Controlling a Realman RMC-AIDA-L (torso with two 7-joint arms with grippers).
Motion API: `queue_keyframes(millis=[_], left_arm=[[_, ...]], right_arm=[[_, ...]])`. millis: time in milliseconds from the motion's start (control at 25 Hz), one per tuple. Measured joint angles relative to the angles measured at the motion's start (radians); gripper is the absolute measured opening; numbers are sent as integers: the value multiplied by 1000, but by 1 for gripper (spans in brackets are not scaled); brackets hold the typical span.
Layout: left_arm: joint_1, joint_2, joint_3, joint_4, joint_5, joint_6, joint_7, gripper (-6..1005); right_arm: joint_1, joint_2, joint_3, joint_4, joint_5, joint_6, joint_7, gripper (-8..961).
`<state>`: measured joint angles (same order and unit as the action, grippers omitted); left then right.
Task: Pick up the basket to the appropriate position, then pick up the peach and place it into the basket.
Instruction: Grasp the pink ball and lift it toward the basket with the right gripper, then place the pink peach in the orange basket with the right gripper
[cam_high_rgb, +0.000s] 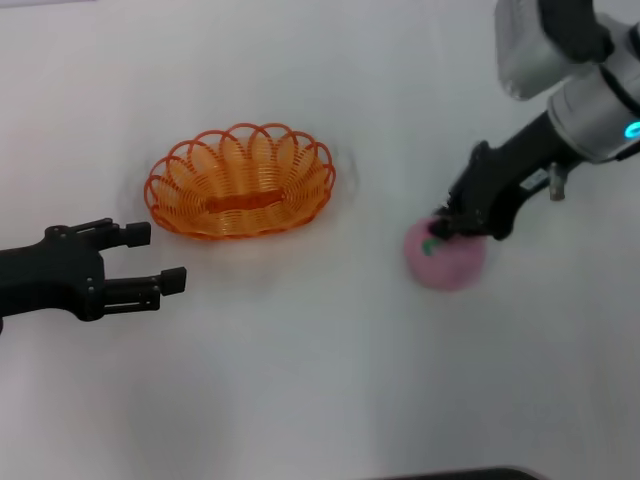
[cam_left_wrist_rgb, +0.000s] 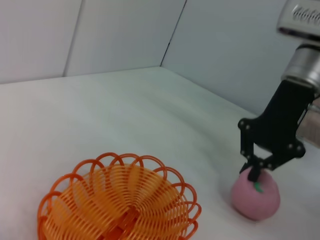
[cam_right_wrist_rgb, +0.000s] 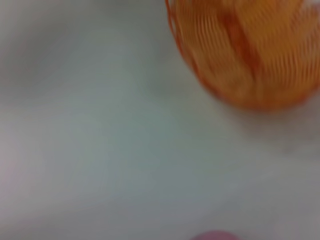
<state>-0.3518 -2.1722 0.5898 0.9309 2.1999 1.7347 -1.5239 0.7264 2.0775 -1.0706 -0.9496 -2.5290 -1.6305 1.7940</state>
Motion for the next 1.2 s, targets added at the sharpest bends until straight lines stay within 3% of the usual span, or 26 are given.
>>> queue_keyframes(millis=[280,440,600,640,840,1200], left_arm=[[2,0,-1,1,1,2,0,880],[5,0,-1,3,1,6,-3,880],[6,0,-1,2,1,7,-4,880],[6,0,-1,2,1,7,-4,880],[8,-1,-1,1,1,8,-4,879],[10,-1,-4,0,1,8,-4,879]], right_arm=[[-4,3,135,-2,283,-5,-133,46],[1,13,124,47,446,75,-168,49],[21,15,103,183,617,187,-238,52],[33,15,82,246,670,233,-274,86],[54,15,56,317,703,286,-310,262],[23,10,52,312,706,279,-318,615]])
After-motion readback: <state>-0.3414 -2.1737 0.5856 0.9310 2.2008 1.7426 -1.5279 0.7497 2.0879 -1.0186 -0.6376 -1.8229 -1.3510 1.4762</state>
